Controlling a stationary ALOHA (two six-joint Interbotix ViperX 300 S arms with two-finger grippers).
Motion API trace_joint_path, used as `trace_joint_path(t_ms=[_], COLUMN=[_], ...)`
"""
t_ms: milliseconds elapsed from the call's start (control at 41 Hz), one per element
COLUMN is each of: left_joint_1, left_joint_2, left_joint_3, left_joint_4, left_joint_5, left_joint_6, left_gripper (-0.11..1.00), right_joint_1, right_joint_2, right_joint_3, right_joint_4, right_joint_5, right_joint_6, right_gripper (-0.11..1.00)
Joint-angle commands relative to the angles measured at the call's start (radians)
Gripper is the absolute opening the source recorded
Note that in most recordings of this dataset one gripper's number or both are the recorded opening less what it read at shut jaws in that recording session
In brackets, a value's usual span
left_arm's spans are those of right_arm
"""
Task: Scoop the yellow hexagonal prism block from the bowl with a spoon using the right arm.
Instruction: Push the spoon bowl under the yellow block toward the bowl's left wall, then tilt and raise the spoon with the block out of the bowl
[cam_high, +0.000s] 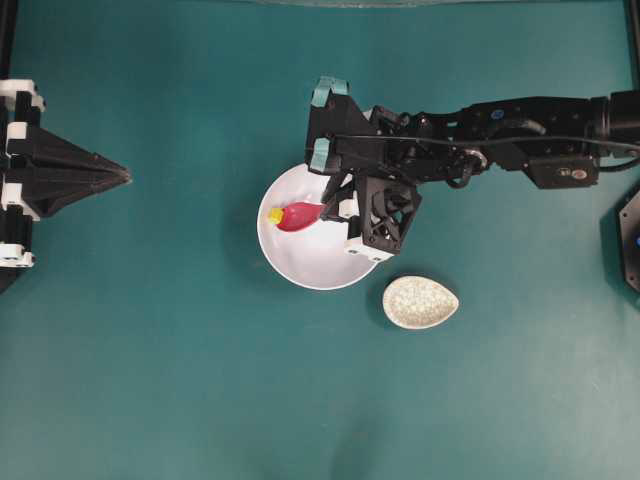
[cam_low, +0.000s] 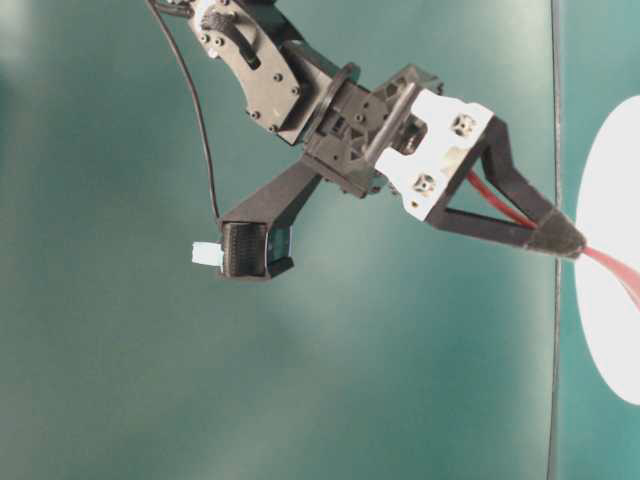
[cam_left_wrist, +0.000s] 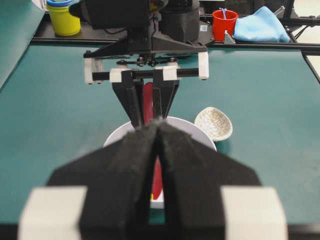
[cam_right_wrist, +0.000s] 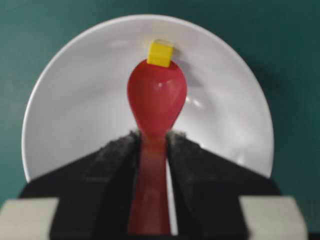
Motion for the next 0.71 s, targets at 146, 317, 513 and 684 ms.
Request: trace_joint_path(t_ms=[146, 317, 513, 684], left_joint_1=[0.002, 0.002, 0.002, 0.002], left_joint_2=[0.005, 0.005, 0.005, 0.005], left_joint_3=[-0.023, -0.023, -0.025, -0.023], left_joint_4=[0.003, 0.003, 0.003, 0.003], left_joint_5=[-0.005, -0.005, -0.005, -0.005], left_joint_6=[0.002, 0.002, 0.002, 0.002], left_gripper=[0.03, 0.03, 0.03, 0.03], right_joint_1=[0.017, 0.023, 0.034, 0.041], right_joint_2=[-0.015, -0.017, -0.025, -0.040], right_joint_3=[0.014, 0.035, 0.060, 0.091], right_joint_4=[0.003, 0.003, 0.003, 0.003], right_joint_5=[-0.064, -0.097, -0.158, -0.204], right_joint_6=[0.009, 0.012, 0.014, 0.017], right_gripper=[0.26, 0.26, 0.26, 0.26])
